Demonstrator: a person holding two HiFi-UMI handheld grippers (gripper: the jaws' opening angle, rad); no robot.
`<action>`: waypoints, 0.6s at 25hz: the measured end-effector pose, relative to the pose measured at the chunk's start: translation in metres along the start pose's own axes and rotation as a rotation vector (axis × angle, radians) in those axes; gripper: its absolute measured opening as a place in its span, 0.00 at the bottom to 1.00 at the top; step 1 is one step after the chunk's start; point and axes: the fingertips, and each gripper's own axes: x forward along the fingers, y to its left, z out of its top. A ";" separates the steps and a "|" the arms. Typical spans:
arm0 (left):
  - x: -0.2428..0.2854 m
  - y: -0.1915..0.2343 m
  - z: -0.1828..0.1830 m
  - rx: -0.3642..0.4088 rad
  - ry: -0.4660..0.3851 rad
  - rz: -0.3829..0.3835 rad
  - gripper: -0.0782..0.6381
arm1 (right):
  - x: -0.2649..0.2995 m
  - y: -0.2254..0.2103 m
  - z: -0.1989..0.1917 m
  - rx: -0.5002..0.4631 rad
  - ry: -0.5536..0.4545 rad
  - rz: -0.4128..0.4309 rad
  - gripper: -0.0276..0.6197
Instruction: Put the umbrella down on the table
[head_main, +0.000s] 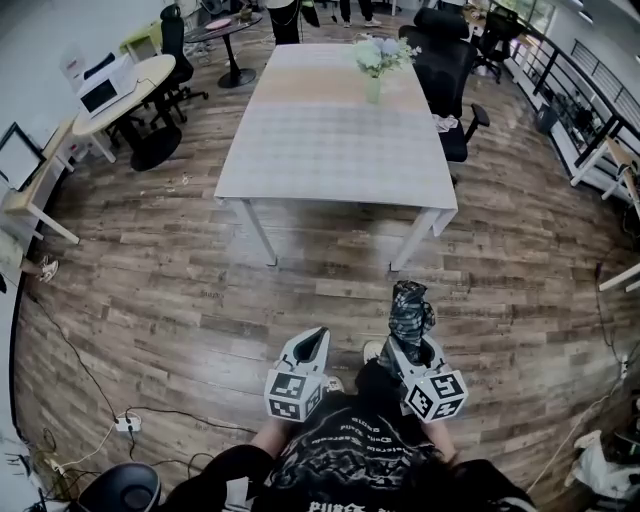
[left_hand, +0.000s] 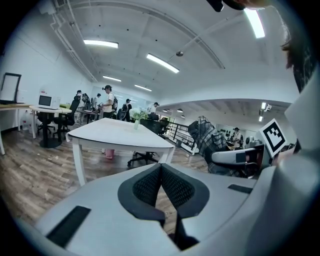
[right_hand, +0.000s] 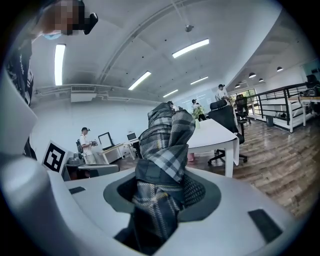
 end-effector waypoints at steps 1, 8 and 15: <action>0.003 0.002 0.000 0.001 0.001 0.002 0.14 | 0.004 -0.002 0.001 -0.001 0.003 0.001 0.34; 0.030 0.025 0.005 -0.010 0.001 0.066 0.14 | 0.045 -0.021 0.008 -0.021 0.039 0.046 0.34; 0.085 0.039 0.038 -0.028 -0.030 0.060 0.14 | 0.103 -0.062 0.038 -0.039 0.047 0.108 0.34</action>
